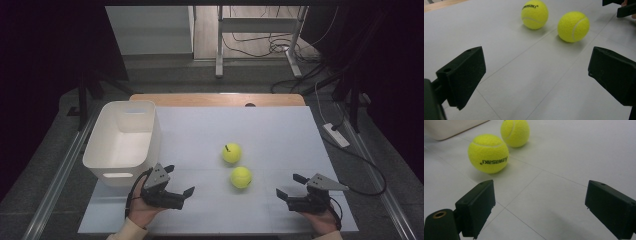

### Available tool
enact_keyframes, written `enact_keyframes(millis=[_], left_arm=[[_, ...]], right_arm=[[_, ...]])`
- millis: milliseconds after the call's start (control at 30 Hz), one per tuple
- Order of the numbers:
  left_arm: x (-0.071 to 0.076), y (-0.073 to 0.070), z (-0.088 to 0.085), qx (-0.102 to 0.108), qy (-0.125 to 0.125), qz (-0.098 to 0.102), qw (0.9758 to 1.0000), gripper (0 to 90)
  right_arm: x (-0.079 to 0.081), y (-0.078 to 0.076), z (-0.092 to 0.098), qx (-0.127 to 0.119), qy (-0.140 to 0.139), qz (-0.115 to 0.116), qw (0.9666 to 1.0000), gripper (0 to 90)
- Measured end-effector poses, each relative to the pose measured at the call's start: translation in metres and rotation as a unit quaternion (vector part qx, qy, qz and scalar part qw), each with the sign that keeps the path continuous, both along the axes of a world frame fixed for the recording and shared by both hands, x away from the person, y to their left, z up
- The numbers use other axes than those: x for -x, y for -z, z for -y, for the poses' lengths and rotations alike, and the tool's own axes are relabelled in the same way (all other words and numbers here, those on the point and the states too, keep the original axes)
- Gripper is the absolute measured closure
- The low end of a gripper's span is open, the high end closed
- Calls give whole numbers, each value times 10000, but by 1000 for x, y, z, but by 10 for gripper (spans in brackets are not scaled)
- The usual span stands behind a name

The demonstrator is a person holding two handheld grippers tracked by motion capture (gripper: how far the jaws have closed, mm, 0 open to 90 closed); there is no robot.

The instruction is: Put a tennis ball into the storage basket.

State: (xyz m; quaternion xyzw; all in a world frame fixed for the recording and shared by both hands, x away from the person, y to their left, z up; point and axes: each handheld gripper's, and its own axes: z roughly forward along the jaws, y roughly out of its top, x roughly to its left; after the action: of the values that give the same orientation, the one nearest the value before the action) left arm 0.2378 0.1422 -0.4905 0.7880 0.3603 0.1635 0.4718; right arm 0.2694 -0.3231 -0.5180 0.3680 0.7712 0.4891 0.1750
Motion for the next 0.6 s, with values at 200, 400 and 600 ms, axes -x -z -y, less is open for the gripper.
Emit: enact_keyframes(millis=[200,400,600], left_arm=[[-5,-4,7,40,73,22,10000,23],[-9,-7,13,37,208,33,9998,26],[-18,-14,22,119,379,42,9992,28]], right_arm=[[-1,0,-2,12,-38,31,10000,94],[-1,-1,-2,-2,-61,71,10000,95],[-2,-1,-4,5,-99,82,9999,96]])
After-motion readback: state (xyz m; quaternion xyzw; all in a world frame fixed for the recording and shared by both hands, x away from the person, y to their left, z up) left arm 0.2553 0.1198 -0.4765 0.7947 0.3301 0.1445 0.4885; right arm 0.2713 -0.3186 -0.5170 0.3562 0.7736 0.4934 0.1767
